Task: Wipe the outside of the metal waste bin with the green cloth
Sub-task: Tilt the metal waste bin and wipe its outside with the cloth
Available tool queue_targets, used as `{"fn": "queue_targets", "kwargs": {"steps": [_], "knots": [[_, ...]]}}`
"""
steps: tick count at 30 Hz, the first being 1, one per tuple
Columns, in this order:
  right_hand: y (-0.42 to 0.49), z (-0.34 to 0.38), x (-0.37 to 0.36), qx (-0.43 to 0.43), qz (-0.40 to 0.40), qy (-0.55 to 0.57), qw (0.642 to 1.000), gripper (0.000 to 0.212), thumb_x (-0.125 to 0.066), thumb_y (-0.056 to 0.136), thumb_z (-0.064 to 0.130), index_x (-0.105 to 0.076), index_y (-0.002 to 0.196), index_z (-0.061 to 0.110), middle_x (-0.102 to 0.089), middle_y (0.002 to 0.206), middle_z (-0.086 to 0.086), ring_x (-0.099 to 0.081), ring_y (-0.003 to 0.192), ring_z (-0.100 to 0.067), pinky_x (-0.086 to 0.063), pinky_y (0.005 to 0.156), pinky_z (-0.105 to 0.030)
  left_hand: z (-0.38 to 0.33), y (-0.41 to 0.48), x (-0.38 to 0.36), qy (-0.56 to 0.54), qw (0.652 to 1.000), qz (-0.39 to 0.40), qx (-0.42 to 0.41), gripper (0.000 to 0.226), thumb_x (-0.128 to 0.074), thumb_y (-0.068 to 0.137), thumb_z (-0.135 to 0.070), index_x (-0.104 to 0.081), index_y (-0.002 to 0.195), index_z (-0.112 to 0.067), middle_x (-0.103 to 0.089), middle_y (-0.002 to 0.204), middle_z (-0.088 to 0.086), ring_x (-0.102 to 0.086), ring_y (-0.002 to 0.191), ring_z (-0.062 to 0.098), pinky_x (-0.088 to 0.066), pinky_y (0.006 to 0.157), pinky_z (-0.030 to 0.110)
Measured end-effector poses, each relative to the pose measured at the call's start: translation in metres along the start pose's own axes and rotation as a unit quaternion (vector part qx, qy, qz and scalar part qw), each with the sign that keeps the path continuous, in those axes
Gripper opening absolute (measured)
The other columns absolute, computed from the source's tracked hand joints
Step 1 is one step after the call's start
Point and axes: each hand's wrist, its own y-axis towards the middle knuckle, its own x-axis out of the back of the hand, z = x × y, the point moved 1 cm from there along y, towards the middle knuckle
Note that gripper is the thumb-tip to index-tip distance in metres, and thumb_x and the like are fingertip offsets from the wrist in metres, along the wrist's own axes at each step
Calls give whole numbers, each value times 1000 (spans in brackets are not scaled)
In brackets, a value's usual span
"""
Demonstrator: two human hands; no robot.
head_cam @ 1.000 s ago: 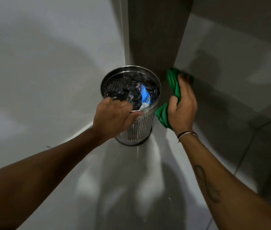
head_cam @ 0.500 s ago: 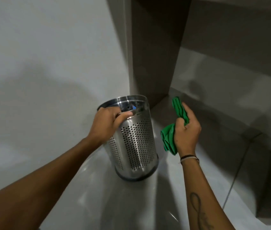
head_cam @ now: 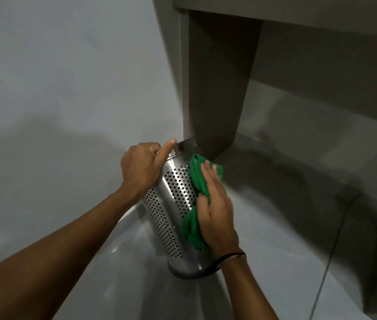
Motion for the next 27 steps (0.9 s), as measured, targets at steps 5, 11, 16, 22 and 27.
{"fn": "queue_targets", "kwargs": {"steps": [5, 11, 16, 22, 27], "knots": [[4, 17, -28, 128, 17, -167, 978, 78, -48, 89, 2, -35, 165, 8, -28, 177, -9, -15, 168, -27, -27, 133, -57, 4, 0, 2, -9, 999, -14, 41, 78, -48, 103, -65, -46, 50, -8, -51, 47, 12, -52, 46, 29, -49, 55, 42], [10, 10, -16, -10, -15, -93, 996, 76, -42, 93, 13, -30, 168, 13, -25, 178, -2, -13, 168, -18, -25, 135, -51, 1, -1, -3, -3, 999, -27, 20, 74, -48, 104, -64, -38, 45, -20, -36, 41, -5, -37, 39, 15, -38, 50, 31], [-9, 15, -32, 174, 29, -200, 964, 75, -44, 90, 4, -37, 164, 7, -31, 176, -10, -19, 167, -29, -29, 133, -55, 3, 1, -1, 6, 998, -41, 45, 76, -51, 103, -63, -33, 42, -20, -31, 38, -7, -35, 37, 10, -25, 47, 26], [5, 12, -13, -68, -57, -68, 994, 76, -40, 94, 15, -27, 169, 17, -23, 179, 2, -13, 168, -16, -23, 136, -50, -8, -4, -9, -23, 999, -31, 34, 77, -48, 104, -64, -36, 42, -20, -33, 39, -7, -34, 37, 12, -32, 49, 27], [-1, 12, -18, 115, 17, -148, 982, 79, -45, 90, 7, -30, 168, 14, -23, 179, -2, -12, 169, -20, -25, 135, -53, -5, -3, -5, -56, 996, -41, 52, 77, -52, 104, -61, -33, 42, -20, -31, 39, -7, -34, 38, 14, -35, 51, 31]]}}
